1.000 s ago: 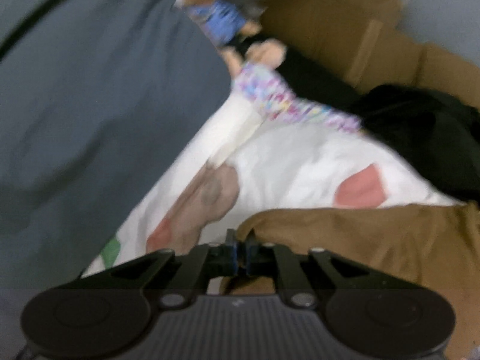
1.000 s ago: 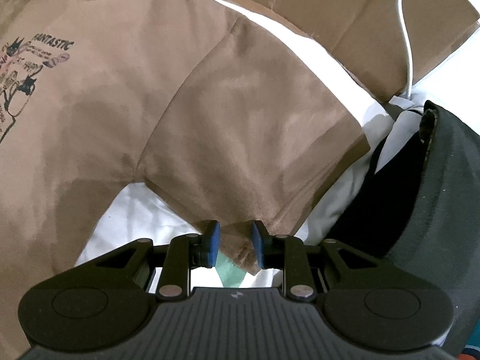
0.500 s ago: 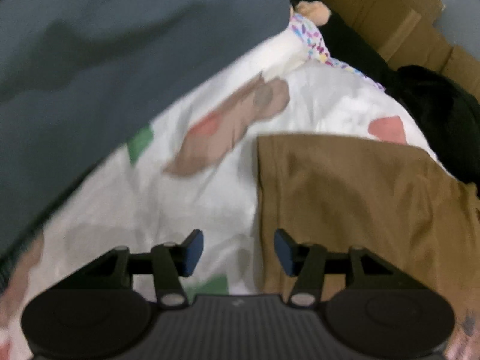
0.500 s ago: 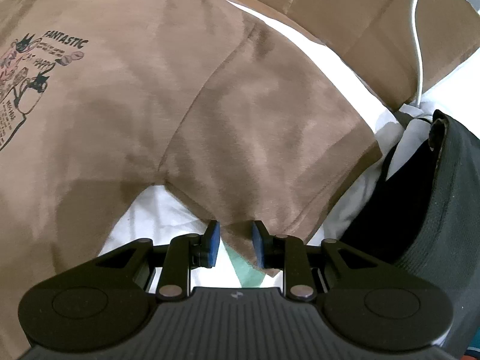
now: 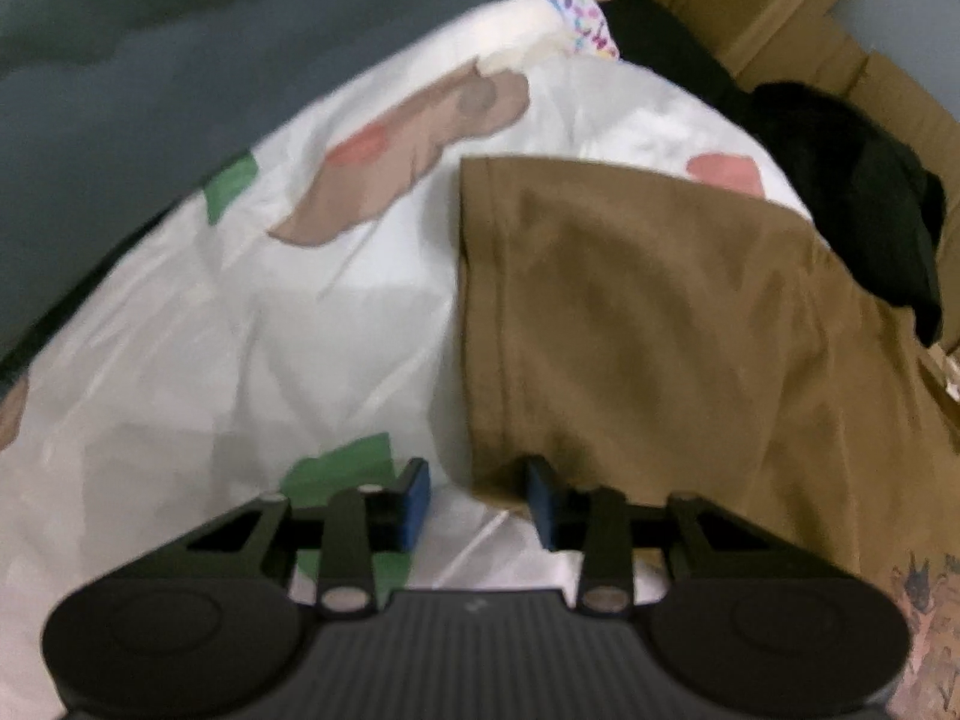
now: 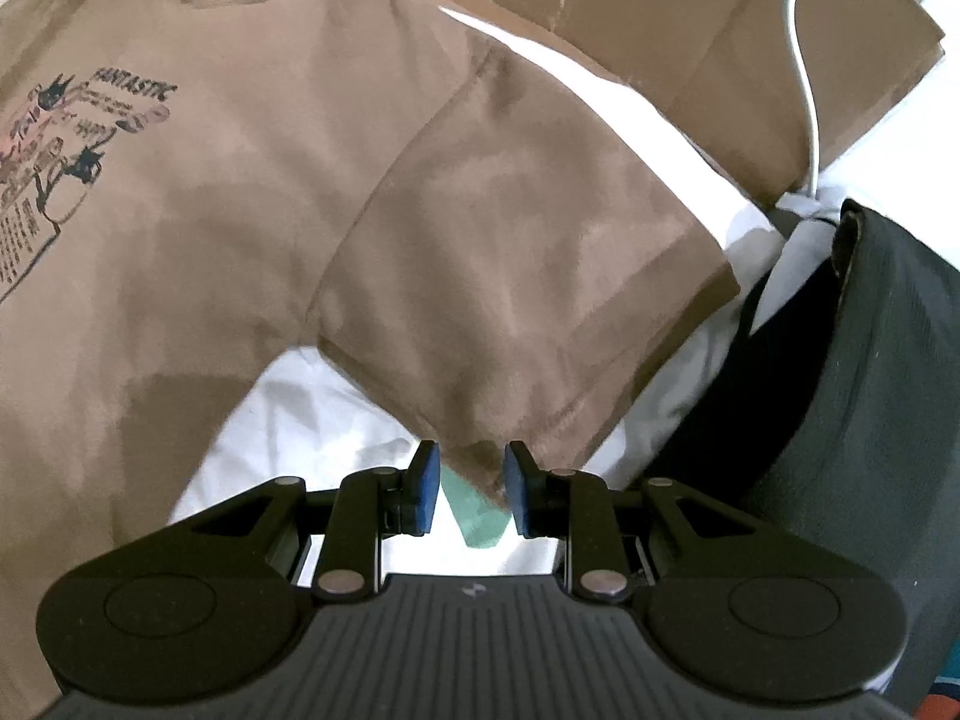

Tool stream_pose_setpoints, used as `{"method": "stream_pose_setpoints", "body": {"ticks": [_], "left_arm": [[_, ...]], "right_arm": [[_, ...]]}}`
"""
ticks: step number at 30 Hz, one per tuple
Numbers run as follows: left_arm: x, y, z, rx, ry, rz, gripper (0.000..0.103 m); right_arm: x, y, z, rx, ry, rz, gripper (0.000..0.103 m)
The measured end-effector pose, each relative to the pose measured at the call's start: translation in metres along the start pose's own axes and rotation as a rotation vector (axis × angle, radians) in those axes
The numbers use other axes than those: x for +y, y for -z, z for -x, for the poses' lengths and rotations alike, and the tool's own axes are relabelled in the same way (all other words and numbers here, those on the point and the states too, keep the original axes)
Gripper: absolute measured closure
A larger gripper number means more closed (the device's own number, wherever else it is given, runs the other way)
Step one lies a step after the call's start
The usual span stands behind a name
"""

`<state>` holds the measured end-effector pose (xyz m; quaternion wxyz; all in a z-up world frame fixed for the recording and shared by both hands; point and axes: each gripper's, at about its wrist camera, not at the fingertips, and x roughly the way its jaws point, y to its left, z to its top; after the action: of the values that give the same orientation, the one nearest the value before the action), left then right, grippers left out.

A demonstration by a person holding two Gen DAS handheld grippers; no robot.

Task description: Fold clothes

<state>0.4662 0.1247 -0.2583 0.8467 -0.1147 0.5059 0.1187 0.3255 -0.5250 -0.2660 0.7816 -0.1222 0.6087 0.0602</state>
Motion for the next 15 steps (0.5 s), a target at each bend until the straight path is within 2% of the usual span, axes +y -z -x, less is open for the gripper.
{"method": "stream_pose_setpoints", "body": {"ticks": [3, 5, 7, 8, 9, 15], "left_arm": [[-0.009, 0.002, -0.009, 0.008, -0.035, -0.023, 0.058], [-0.014, 0.003, -0.011, -0.006, -0.053, -0.022, 0.059], [-0.016, 0.006, -0.009, -0.024, -0.034, -0.028, 0.084], [-0.016, 0.007, -0.007, -0.031, -0.027, -0.027, 0.09], [-0.015, 0.007, -0.003, -0.035, -0.031, -0.021, 0.094], [0.005, 0.009, 0.02, -0.053, -0.06, 0.01, 0.094]], "right_arm": [[-0.001, 0.002, -0.004, 0.007, 0.002, -0.001, 0.076], [-0.001, 0.003, -0.006, 0.011, 0.003, -0.002, 0.076], [0.0, 0.003, -0.008, 0.015, 0.002, -0.002, 0.076], [0.0, 0.002, -0.009, 0.015, 0.001, -0.001, 0.076], [0.001, 0.001, -0.009, 0.014, -0.002, -0.001, 0.076], [0.004, -0.002, -0.001, -0.013, -0.015, 0.001, 0.076]]}}
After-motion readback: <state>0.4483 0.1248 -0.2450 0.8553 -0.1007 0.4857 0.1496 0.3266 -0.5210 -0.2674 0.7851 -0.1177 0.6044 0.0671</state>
